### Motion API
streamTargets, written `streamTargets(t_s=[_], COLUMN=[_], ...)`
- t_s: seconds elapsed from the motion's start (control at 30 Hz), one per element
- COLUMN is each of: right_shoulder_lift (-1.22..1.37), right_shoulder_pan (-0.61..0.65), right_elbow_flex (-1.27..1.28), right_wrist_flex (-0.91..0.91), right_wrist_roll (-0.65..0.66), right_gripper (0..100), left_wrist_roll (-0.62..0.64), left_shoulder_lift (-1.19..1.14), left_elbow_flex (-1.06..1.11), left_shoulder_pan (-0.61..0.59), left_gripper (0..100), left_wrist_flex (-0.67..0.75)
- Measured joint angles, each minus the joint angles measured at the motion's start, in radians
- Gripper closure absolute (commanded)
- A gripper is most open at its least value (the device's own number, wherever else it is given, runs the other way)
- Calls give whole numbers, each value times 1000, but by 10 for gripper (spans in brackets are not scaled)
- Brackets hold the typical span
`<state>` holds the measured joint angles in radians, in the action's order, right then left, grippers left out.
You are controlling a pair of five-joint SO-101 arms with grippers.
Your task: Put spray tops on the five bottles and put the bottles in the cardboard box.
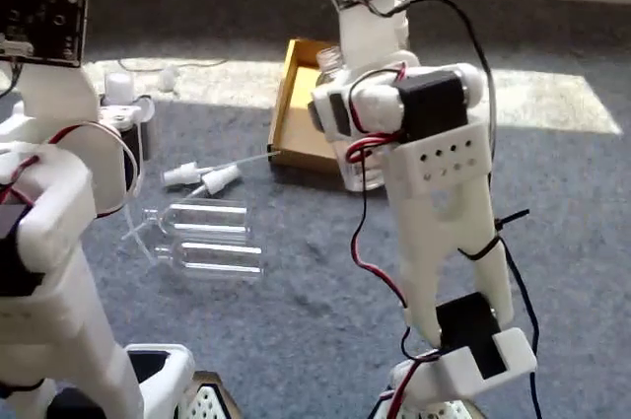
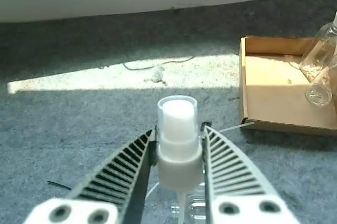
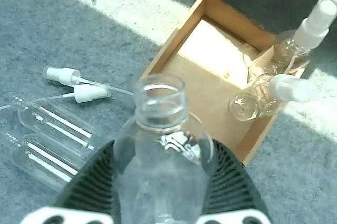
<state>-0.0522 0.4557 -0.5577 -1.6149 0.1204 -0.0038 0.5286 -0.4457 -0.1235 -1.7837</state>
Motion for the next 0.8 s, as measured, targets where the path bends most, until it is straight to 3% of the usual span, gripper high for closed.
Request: streamTargets(t_s=[0.2, 0.5, 0.63, 0.8], right_shoulder_lift=[-238, -950, -1126, -1241], right_shoulder_pan=[55, 63, 63, 63], right_elbow_flex=[500, 1531, 1849, 1964], right_wrist_flex=[338, 1000, 1140, 1195], right_wrist_roll=[-9, 46, 89, 46], right_gripper=[995, 995, 995, 995], left_wrist_roll=[0, 0, 2, 69], left_shoulder_lift=[0, 0, 0, 0], left_elbow_flex=[98, 166, 172, 172], left_shoulder_pan=[-12, -12, 29, 157], left_gripper=[930, 930, 930, 931], left_wrist_flex=[0, 0, 0, 26])
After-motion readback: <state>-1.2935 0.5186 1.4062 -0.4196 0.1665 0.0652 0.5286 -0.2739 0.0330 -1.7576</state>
